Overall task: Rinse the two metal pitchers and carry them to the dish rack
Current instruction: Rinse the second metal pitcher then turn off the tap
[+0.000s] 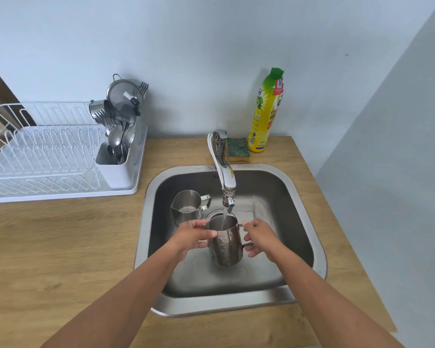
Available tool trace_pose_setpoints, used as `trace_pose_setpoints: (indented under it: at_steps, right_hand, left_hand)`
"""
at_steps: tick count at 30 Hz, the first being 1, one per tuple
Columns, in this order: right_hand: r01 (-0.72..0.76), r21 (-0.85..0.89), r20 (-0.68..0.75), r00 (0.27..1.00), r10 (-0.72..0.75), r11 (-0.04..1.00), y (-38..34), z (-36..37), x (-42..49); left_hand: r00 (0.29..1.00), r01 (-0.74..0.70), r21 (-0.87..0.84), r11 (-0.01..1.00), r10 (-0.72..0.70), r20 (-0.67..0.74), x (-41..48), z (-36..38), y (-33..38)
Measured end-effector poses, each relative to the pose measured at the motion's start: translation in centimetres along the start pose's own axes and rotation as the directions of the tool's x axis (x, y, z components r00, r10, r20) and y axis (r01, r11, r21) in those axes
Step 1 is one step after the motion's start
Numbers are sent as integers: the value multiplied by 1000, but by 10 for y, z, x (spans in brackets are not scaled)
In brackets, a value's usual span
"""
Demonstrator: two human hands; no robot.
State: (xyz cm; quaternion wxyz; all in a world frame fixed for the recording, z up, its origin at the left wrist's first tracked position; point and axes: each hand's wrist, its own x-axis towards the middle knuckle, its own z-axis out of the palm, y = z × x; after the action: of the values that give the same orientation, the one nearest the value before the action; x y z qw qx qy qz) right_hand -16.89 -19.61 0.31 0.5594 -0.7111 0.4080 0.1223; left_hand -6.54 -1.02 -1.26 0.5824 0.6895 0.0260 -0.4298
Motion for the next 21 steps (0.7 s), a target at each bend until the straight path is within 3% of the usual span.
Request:
trace_pose_setpoints:
  at_steps: [12,21]
  right_hand:
    - [42,16,-14,999,-42,999,6,-2,-4]
    - [45,-37,-27,999,-46,998,4,-5,-10]
  left_hand:
    - [999,-36,19,999,36,1,-1,3,5]
    - [999,51,71,996,-50,-17,4,2,1]
